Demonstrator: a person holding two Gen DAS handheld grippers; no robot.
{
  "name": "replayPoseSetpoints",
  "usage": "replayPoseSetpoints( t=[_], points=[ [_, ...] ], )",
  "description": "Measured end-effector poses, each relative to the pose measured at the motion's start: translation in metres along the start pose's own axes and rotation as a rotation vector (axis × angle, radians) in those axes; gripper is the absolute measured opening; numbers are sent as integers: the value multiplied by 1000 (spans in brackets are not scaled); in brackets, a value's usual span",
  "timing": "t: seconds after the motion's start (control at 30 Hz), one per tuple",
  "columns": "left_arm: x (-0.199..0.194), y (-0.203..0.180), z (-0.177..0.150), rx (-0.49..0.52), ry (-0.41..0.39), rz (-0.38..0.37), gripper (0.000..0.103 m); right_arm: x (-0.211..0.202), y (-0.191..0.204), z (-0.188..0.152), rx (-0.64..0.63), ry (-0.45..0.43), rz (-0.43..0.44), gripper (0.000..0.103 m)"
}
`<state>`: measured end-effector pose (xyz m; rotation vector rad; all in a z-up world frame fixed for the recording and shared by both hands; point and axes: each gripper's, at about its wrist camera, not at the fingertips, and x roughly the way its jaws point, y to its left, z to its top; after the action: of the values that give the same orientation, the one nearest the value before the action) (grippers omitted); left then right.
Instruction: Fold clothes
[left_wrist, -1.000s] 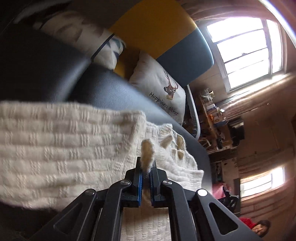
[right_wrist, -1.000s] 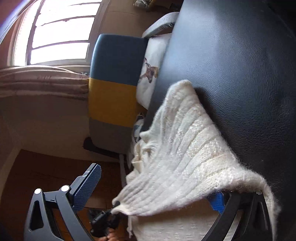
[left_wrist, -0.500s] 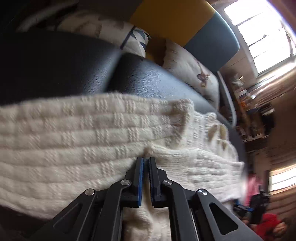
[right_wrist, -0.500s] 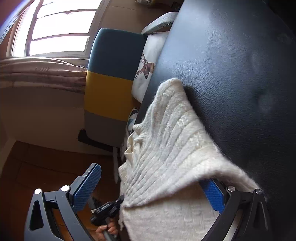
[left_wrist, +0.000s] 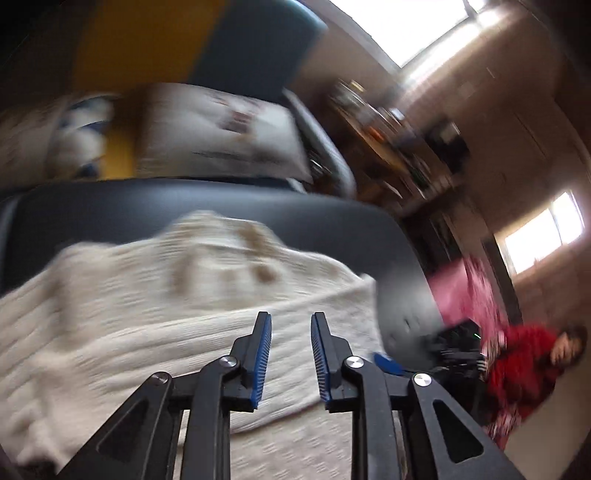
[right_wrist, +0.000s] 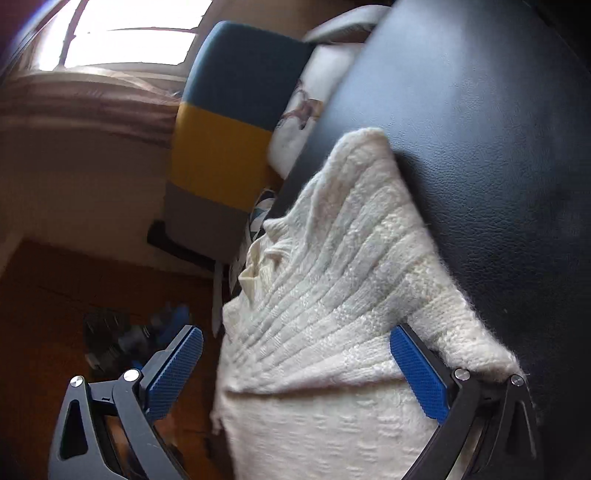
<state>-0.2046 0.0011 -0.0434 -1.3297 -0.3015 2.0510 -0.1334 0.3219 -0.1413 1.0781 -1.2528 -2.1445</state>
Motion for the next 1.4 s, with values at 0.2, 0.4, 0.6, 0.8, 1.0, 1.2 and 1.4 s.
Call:
replayPoseSetpoints(
  t=[0.2,0.4,0.6,0.8,1.0,1.2,1.4],
  points=[
    [93,-68,42,248,190,-35,30,0,8,-21,-207,14,-4,103],
    [166,-79,65,294,373,-71,33,8,16,-30,-309,-7,-34,103],
    [207,-73,69,247,488,-181,35,4,14,-30,-302,-22,-3,103],
    [197,-89,54,390,414,-262,9,9,19,-33,-318,-33,-44,103],
    [211,-84,46,512,314,-1,9,15,25,-36,-348,-22,-105,103],
    [169,-74,51,391,223,16,17,17,26,-36,-346,-28,-108,103],
    [79,-13,35,172,62,11,18,18,51,-19,-420,-24,-162,103]
  ],
)
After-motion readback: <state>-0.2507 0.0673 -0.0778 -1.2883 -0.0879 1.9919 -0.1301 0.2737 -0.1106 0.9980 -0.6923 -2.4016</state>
